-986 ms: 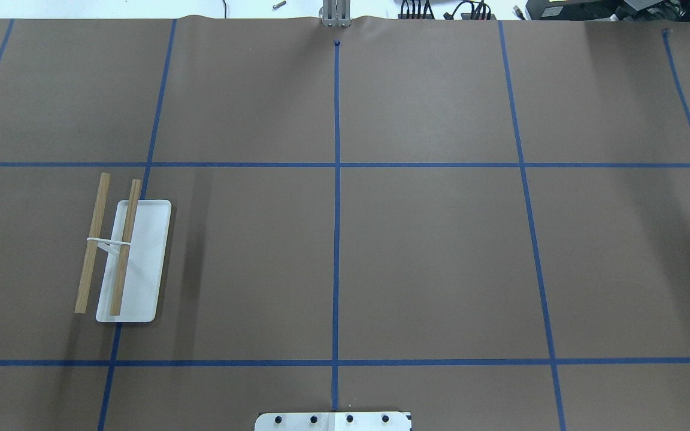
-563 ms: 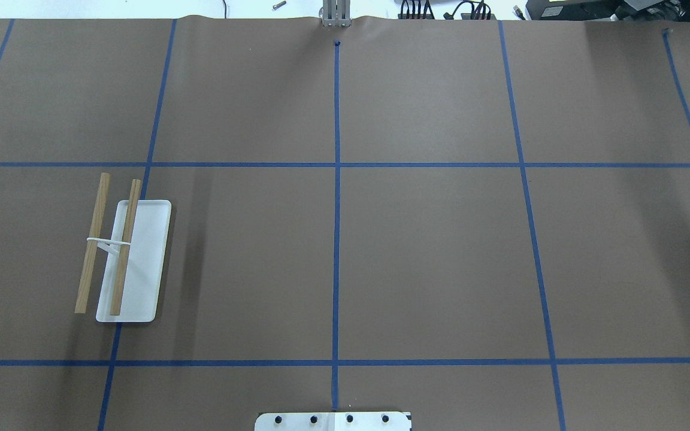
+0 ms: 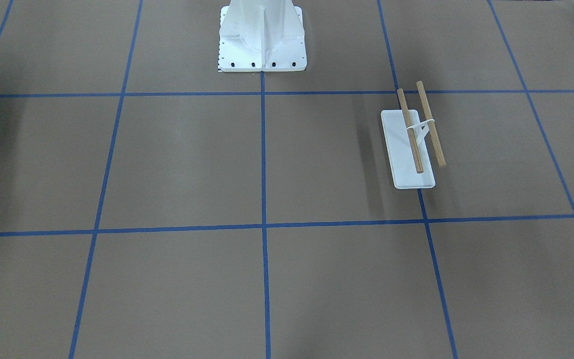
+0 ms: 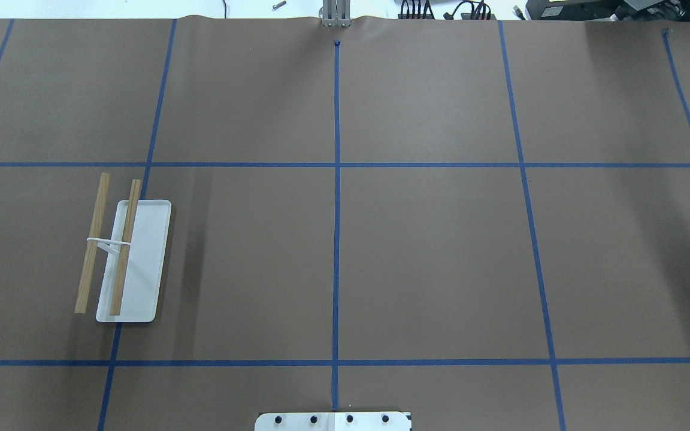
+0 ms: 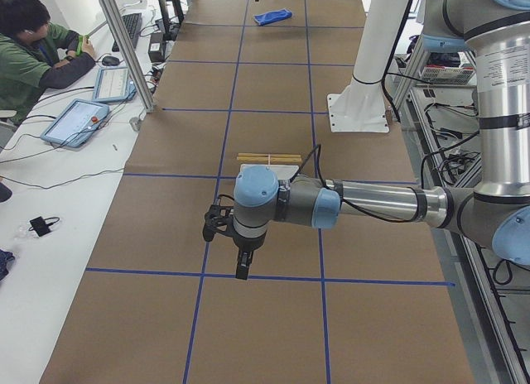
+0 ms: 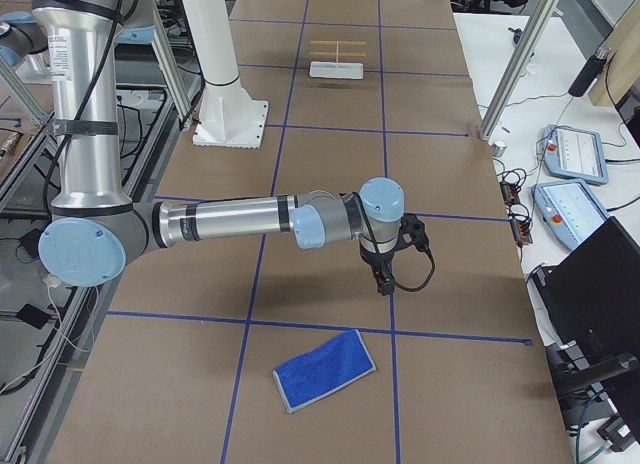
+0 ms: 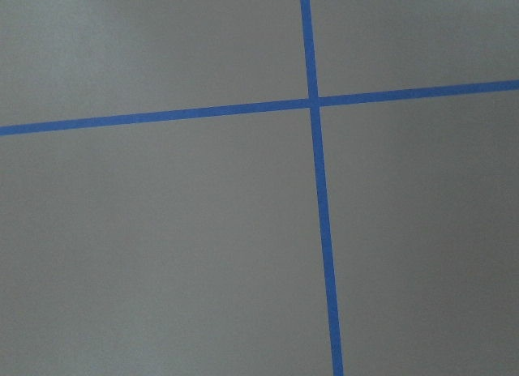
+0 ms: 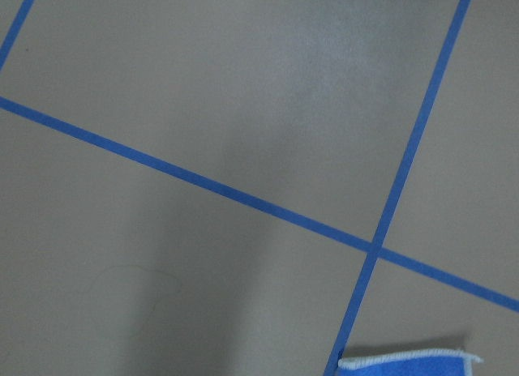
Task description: Hang towel on rack
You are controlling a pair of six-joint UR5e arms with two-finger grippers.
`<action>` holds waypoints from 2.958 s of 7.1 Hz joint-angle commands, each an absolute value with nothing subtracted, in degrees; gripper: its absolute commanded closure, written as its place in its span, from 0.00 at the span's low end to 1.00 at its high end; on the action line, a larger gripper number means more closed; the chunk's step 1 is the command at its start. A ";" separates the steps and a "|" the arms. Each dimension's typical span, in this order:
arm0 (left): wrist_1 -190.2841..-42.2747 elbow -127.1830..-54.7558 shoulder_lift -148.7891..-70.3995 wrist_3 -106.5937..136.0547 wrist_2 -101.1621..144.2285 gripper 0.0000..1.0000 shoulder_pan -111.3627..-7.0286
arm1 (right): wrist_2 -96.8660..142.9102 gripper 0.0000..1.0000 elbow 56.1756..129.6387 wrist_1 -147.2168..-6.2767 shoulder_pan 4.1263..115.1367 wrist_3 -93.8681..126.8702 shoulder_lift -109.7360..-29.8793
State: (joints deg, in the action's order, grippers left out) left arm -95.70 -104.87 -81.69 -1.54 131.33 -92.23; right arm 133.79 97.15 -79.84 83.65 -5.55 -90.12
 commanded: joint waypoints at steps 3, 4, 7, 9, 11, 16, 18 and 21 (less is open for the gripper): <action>-109.22 -102.57 -84.29 -1.15 131.31 0.01 -92.29 | 123.91 0.00 96.86 -76.02 81.40 -5.89 -92.19; -111.08 -102.39 -84.29 -1.06 131.13 0.01 -92.29 | 121.05 0.00 96.25 -75.94 78.86 -5.80 -93.50; -111.18 -102.57 -84.55 -0.97 131.22 0.01 -92.20 | 115.93 0.00 90.05 -67.65 70.86 -5.71 -96.50; -111.18 -102.83 -84.64 -0.97 131.31 0.01 -92.20 | 115.93 0.00 82.72 -57.59 70.75 -5.54 -96.50; -111.27 -102.83 -84.64 -0.97 131.22 0.01 -92.20 | 115.40 0.13 80.52 -57.04 70.75 -5.89 -96.33; -111.27 -102.92 -84.55 -0.97 131.31 0.01 -92.20 | 113.73 0.14 79.72 -57.13 68.29 -5.71 -95.98; -111.27 -102.92 -84.46 -0.97 131.31 0.01 -92.20 | 113.03 0.40 79.28 -57.13 67.77 -5.71 -95.98; -111.27 -102.74 -84.55 -0.97 131.22 0.01 -92.20 | 112.24 1.00 79.36 -57.13 67.59 -6.06 -95.63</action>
State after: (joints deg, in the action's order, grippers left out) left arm -111.27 -102.79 -84.54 -0.97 131.25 -92.20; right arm 112.62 79.31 -57.13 67.70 -5.93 -95.76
